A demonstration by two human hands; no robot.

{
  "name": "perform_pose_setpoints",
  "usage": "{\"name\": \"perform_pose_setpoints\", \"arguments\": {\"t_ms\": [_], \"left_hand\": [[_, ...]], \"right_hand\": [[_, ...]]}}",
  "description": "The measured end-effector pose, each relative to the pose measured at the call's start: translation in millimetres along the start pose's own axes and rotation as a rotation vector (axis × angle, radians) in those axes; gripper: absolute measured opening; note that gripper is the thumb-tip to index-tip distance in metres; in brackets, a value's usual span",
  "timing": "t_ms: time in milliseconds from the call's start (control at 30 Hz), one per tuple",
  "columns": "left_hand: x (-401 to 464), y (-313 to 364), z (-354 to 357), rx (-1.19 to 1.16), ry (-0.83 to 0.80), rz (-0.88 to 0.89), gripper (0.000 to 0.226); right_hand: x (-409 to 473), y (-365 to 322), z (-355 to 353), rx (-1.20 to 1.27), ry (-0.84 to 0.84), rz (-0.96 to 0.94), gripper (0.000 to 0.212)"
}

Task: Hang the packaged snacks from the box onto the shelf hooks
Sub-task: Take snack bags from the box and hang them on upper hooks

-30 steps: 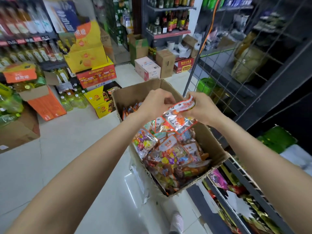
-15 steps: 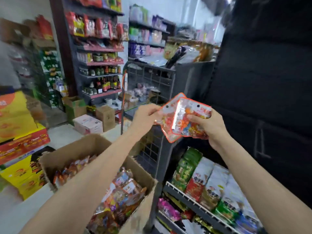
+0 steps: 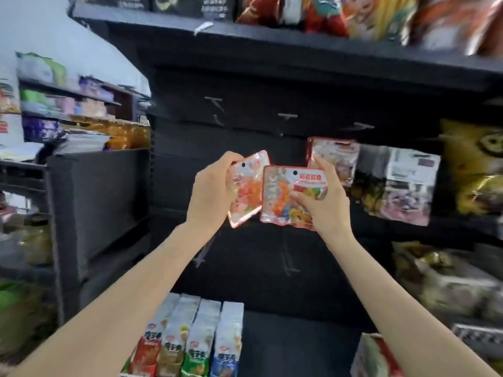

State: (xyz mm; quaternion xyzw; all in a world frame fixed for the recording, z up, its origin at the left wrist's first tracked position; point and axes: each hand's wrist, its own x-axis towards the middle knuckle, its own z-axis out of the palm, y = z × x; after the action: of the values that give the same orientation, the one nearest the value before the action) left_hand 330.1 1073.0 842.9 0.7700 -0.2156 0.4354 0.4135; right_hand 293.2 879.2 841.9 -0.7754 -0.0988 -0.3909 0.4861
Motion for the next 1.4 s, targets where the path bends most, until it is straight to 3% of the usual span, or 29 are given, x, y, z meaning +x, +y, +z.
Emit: {"name": "perform_pose_setpoints", "arguments": {"t_ms": [200,567,1033,1300,1400], "left_hand": [[13.1,59.0,49.7,0.193,-0.081,0.100,0.037],[44.6,98.9,69.0,0.556,-0.139,0.174,0.041],[57.9,100.5,77.5,0.492,-0.081,0.132,0.041],[65.8,79.7,81.0,0.350,-0.074,0.067,0.033],[68.0,71.3,78.4,0.263,-0.076,0.057,0.028]], "right_hand": [[29.1,24.3,-79.4,-0.038,0.039,-0.003,0.042],[100.8,44.6,-97.1,0.032,0.009,0.023,0.036],[121.5,65.1,-96.5,0.061,-0.013,0.067,0.038],[134.7,82.8,-73.8,-0.515,-0.054,0.127,0.054],[127.4,89.7,-66.4,-0.657,-0.025,0.058,0.052]]}}
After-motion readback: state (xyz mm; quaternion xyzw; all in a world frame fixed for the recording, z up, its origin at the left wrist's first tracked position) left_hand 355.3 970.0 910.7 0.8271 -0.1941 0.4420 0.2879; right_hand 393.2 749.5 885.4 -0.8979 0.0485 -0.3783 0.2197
